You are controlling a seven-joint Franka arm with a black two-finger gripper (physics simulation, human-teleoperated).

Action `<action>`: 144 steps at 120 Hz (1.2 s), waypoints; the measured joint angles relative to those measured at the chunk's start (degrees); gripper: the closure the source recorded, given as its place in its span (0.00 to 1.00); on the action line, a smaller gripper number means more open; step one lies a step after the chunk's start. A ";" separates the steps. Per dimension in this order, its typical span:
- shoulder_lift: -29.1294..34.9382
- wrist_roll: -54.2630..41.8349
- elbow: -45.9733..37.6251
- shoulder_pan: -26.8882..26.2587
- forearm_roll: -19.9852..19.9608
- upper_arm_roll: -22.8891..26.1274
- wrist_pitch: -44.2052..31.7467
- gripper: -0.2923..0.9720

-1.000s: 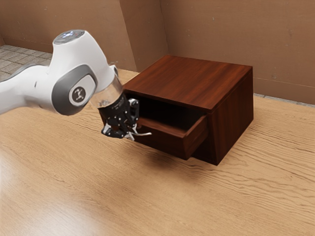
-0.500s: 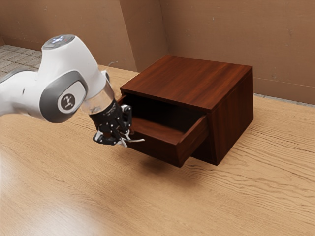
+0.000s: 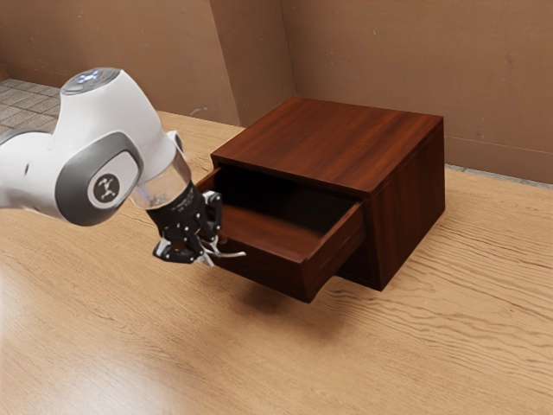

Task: Pull the drawer handle with one arm to open the drawer

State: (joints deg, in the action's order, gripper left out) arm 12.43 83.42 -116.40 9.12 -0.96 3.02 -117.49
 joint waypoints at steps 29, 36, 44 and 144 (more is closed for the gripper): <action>0.62 0.02 -0.58 0.01 0.05 0.00 -0.09 0.74; 0.63 -0.03 -0.56 0.02 0.02 0.00 -0.13 0.73; 0.57 -0.09 -0.51 0.01 0.05 0.00 -0.23 0.71; 3.70 -0.54 12.44 -0.96 1.59 0.26 4.68 0.59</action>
State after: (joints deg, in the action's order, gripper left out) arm 16.13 82.87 -103.96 8.16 0.64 3.29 -112.82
